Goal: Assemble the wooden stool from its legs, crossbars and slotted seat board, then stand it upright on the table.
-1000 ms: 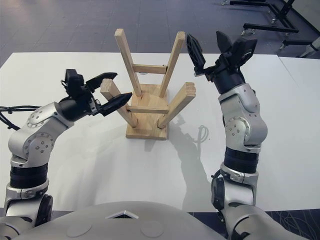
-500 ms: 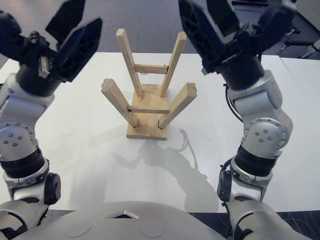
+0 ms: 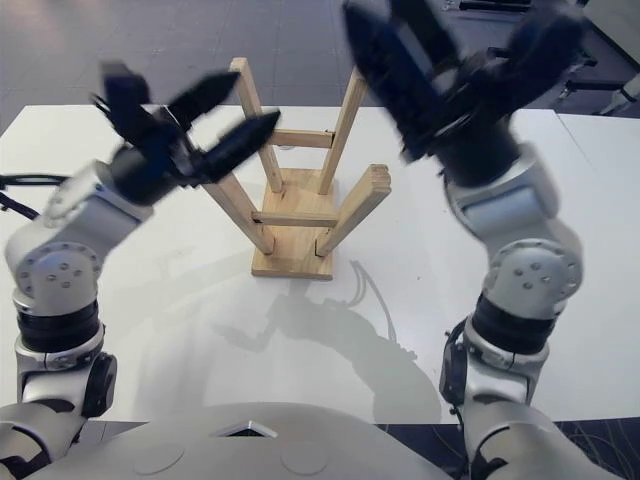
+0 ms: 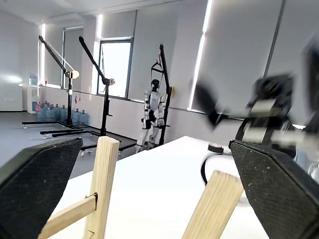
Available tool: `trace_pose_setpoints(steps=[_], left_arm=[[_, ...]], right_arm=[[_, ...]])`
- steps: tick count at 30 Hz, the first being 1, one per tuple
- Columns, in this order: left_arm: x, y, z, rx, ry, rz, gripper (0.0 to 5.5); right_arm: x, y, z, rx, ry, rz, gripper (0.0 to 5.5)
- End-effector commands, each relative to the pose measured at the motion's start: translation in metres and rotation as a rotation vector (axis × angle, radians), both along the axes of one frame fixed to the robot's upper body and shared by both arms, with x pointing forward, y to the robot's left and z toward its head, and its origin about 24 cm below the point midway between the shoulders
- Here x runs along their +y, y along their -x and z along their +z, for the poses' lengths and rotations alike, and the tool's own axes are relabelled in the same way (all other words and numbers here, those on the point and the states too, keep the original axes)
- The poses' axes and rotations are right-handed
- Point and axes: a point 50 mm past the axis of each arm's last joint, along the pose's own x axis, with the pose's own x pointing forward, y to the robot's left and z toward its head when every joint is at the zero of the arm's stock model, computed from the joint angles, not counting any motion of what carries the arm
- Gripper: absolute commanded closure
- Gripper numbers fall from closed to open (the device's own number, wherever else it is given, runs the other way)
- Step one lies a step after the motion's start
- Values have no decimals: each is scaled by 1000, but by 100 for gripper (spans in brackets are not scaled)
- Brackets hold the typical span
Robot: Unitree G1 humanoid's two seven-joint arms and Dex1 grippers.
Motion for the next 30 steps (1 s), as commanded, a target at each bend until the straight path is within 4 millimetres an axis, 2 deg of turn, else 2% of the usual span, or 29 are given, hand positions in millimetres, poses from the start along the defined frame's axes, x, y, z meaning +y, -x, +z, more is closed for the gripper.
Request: trace_pose_setpoints(steps=[1, 4, 10, 13, 16, 19, 24, 27, 30], left_arm=[[-10, 0, -70, 254, -161, -38, 10], [-5, 0, -82, 279, -179, -21, 10], [-2, -5, -75, 245, -159, -19, 10], [-2, -7, -64, 207, -133, -22, 10], [-6, -10, -43, 134, -97, -31, 10], [-10, -10, -19, 62, -59, -58, 10], [-10, -10, 1, 2, -29, -57, 10], [-8, -11, 7, -12, -2, -54, 10], [-5, -17, 5, 5, 18, -5, 10]], right_arm=[[33, 8, -57, 163, 160, 91, 14], [41, 4, -51, 132, 123, 96, 14], [28, -7, -43, 108, 56, 14, 14], [28, -5, -33, 66, -2, 18, 14], [25, -5, -21, 12, -41, 14, 14], [16, -4, -1, -64, -98, -1, 14], [0, -4, 32, -179, -181, -31, 14], [-11, -8, 35, -194, -169, -84, 14], [-19, -12, 32, -186, -168, -120, 14]])
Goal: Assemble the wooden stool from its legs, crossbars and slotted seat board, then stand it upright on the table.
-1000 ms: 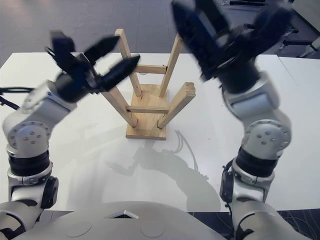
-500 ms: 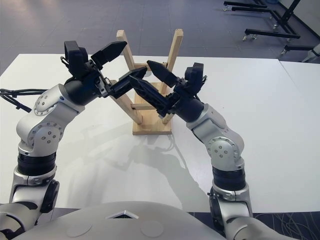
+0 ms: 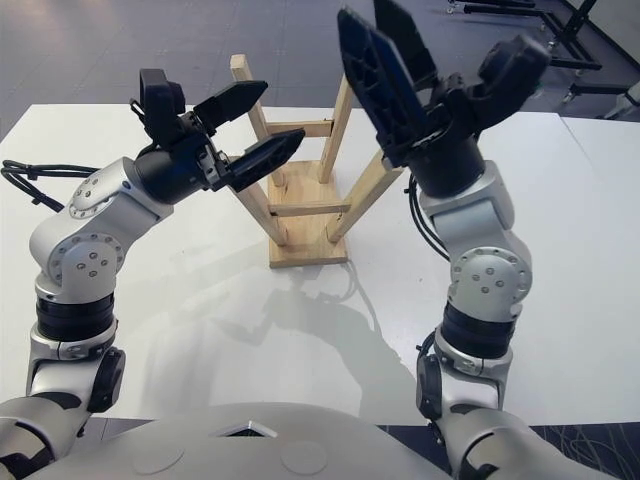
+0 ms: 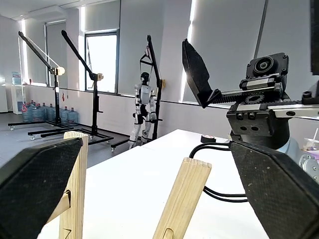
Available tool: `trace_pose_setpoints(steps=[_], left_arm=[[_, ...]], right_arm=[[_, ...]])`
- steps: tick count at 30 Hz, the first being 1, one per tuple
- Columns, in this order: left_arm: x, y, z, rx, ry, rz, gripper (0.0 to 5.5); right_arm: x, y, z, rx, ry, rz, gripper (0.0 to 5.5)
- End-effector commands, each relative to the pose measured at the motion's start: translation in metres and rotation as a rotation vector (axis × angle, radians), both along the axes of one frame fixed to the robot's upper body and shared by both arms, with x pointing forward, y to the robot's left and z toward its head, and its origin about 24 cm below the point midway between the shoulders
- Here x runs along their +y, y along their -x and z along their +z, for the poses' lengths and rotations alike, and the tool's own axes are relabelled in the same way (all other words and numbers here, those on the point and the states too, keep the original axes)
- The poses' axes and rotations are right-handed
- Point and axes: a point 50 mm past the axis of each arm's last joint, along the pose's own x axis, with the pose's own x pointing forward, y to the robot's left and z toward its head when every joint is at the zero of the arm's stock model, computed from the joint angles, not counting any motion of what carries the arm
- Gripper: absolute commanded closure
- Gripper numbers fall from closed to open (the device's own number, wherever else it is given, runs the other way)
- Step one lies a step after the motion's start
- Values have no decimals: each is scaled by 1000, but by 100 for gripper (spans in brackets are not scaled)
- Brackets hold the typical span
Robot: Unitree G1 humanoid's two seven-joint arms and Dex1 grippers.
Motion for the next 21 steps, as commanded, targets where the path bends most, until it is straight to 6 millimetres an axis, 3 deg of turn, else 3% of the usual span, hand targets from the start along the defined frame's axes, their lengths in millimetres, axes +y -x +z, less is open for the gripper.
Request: trace_pose_setpoints(steps=[1, 6, 10, 15, 21], left_arm=[[3, -6, 2, 10, 24, 49, 10], [14, -3, 21, -52, 132, 54, 10], [37, -1, 27, -70, 166, 132, 10], [67, 2, -13, 69, 51, 295, 10], [77, 9, -71, 219, -83, 340, 10]], right_arm=[[-9, -4, 1, -6, -11, -41, 14], [-15, -6, -3, 10, -34, -76, 14], [-21, 4, -2, -5, -15, -63, 14], [3, 27, -8, 57, 20, 114, 14], [19, 45, -36, 233, 25, 306, 14]])
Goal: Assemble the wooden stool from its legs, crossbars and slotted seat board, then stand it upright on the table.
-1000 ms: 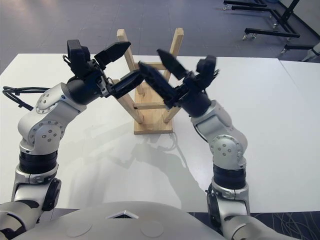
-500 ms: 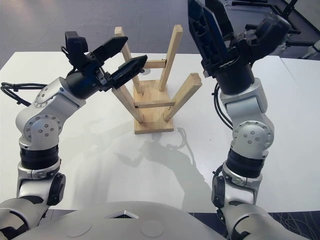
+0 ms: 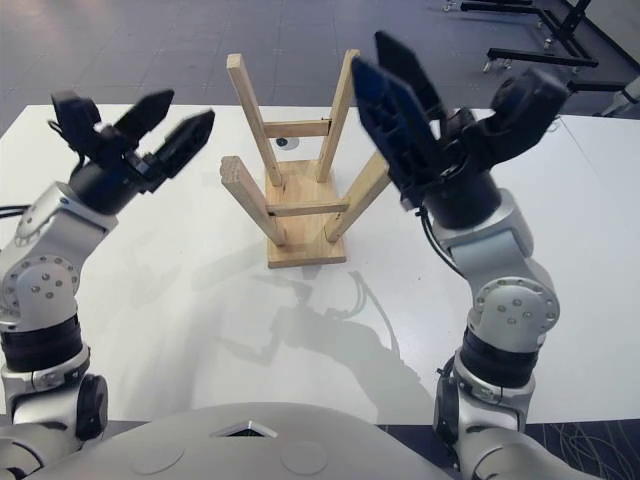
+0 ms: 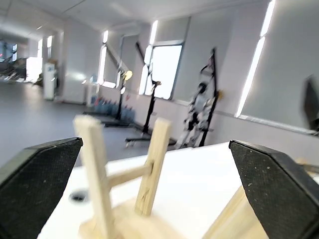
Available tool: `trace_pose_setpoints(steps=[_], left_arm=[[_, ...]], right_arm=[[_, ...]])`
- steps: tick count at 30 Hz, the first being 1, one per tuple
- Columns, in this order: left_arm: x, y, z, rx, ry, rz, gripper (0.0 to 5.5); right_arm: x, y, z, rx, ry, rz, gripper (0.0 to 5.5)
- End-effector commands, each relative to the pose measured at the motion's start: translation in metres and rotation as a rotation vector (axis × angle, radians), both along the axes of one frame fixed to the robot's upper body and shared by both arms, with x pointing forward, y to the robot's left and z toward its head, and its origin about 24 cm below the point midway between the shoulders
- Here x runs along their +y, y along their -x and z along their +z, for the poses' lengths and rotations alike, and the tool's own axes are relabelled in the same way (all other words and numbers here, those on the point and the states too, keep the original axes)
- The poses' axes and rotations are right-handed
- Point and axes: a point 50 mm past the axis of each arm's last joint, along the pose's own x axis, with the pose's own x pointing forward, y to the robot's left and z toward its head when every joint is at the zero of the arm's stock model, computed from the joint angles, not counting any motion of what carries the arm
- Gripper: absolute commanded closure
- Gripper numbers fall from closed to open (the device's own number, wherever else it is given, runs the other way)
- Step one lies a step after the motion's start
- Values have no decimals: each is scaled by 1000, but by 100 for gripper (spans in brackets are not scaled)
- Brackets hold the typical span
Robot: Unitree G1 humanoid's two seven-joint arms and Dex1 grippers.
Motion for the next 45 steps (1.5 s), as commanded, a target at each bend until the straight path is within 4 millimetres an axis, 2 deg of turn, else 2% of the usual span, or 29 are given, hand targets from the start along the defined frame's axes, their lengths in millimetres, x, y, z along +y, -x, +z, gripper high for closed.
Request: trace_pose_setpoints(steps=[1, 3, 6, 10, 14, 19, 23, 30, 35, 39, 45], left_arm=[[5, -4, -35, 105, -70, 28, 10], [5, -12, -50, 139, -115, 49, 10], [-5, -19, -59, 142, -143, 23, 10], [-16, -24, -63, 127, -175, -13, 10], [-25, -23, -65, 121, -182, -55, 10], [-38, -13, -68, 149, -201, -139, 10], [-47, -8, -64, 151, -200, -183, 10], [-50, -6, -62, 163, -220, -220, 10], [-52, -7, -61, 155, -228, -227, 10], [-52, -8, -61, 153, -229, -218, 10], [-52, -9, -61, 152, -224, -213, 10]], right_arm=[[8, 11, -25, 131, 52, 102, 14], [10, 14, -43, 191, 122, 129, 14], [4, 16, -64, 255, 210, 146, 14], [-1, 14, -90, 291, 424, 123, 14], [6, 13, -106, 279, 568, 97, 14], [29, 15, -135, 247, 755, 8, 14], [47, 15, -150, 201, 830, -130, 14], [48, 6, -174, 218, 907, -372, 14], [49, 4, -176, 244, 877, -415, 91], [52, 0, -169, 209, 852, -432, 160], [49, -4, -171, 150, 915, -450, 251]])
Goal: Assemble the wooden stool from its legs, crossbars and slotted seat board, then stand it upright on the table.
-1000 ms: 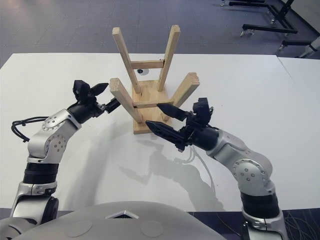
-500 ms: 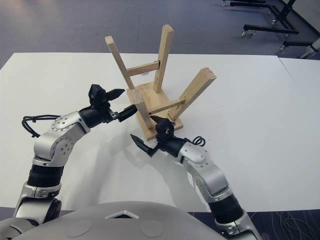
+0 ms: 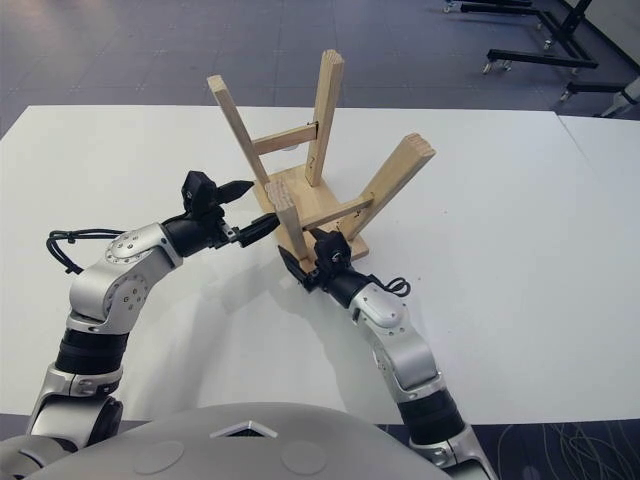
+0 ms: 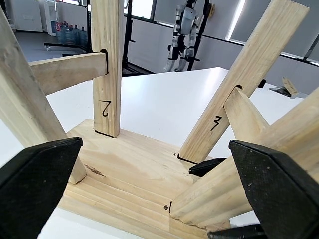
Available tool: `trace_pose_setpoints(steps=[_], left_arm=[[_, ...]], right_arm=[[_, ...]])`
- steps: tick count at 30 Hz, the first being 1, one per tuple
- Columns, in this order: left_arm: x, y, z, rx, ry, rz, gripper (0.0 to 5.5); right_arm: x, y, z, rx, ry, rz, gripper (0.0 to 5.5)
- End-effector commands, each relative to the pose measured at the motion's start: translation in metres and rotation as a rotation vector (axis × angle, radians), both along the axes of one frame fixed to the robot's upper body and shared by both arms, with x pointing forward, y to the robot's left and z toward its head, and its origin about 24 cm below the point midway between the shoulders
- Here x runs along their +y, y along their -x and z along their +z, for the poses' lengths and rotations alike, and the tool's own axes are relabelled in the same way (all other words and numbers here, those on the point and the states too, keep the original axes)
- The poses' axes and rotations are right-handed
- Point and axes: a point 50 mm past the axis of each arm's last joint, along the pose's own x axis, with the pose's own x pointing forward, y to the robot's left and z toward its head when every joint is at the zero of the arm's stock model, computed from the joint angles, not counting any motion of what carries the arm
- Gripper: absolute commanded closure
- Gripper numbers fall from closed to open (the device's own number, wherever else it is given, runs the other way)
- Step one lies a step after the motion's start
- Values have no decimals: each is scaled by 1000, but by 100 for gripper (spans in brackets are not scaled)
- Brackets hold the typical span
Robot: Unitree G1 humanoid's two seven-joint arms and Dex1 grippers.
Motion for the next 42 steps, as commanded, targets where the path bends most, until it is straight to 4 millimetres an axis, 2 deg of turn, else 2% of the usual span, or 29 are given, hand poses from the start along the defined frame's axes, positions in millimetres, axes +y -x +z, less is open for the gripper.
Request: trace_pose_setpoints(steps=[1, 4, 9, 12, 16, 21, 24, 27, 33, 37, 42], left_arm=[[-2, -3, 2, -6, -5, -5, 10], [-1, -4, 2, -9, -6, -3, 10], [0, -5, 2, -12, -4, -1, 10], [0, -5, 2, -13, -7, -1, 10], [22, 1, 17, -37, 41, 3, 10], [58, 19, 34, -50, 64, -70, 10], [74, 23, 34, -15, 46, -125, 10], [74, 23, 24, 31, -13, -197, 10], [68, 22, 10, 109, -55, -352, 10], [74, 17, 6, 124, -93, -377, 10], [88, 17, 9, 79, -98, -324, 10]], right_arm=[[-3, -4, -3, -32, 82, -1, 265], [-4, -6, -7, -56, 142, -12, 320], [-1, -6, -7, -72, 138, -21, 412], [-5, -8, -6, -93, 151, -50, 445], [-14, -7, -9, -92, 148, -18, 448], [-40, -6, -6, -26, 25, 122, 448], [-60, -9, -1, 0, -24, 232, 448], [-65, -8, 6, 40, -88, 387, 448], [-60, -8, 11, 93, -151, 602, 448], [-60, -9, 13, 100, -171, 645, 448], [-79, -11, 14, 126, -178, 676, 448]])
